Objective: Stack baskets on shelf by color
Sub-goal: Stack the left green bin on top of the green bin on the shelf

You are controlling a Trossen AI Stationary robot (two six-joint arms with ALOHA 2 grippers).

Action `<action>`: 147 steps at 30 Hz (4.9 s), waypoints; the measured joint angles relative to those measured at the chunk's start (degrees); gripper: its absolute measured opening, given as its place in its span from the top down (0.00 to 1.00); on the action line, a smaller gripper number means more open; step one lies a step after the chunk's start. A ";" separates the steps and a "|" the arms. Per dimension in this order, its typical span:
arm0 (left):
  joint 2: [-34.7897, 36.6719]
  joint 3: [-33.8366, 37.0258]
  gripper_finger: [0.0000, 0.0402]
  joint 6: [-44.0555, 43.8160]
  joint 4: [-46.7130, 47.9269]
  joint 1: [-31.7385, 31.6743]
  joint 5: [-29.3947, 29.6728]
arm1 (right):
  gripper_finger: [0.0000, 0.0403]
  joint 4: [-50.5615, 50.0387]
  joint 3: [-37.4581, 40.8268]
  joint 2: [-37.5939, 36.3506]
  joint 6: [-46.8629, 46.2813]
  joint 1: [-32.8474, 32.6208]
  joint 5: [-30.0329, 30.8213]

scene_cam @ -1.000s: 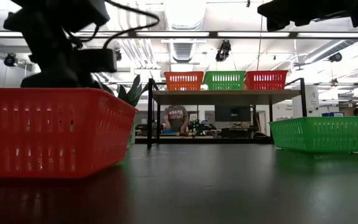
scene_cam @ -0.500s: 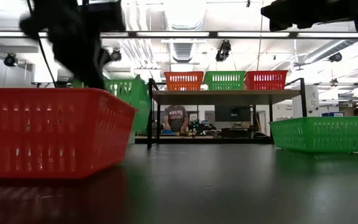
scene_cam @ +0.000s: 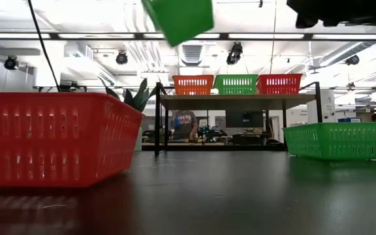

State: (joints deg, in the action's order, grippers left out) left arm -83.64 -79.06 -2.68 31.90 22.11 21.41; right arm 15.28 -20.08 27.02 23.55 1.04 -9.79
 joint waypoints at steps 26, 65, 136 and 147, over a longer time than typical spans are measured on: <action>-9.93 -3.74 1.00 25.53 -38.55 -29.97 -20.04 | 0.96 -8.58 0.55 -9.81 0.64 -0.02 5.32; -21.88 -6.83 1.00 22.56 -38.99 -39.26 -17.88 | 0.96 -8.97 0.48 -9.72 0.02 -0.02 5.34; -21.52 -5.65 0.73 22.93 -38.66 -39.31 -18.04 | 0.96 -8.97 0.46 -9.70 0.50 -0.01 5.38; -10.70 -4.57 0.71 21.95 -25.06 -33.32 -18.71 | 0.96 -9.04 0.46 -9.61 -0.73 0.00 5.45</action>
State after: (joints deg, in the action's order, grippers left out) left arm -94.33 -83.63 19.27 6.83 -11.21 2.70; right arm 6.24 -19.62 17.41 22.83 1.04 -4.34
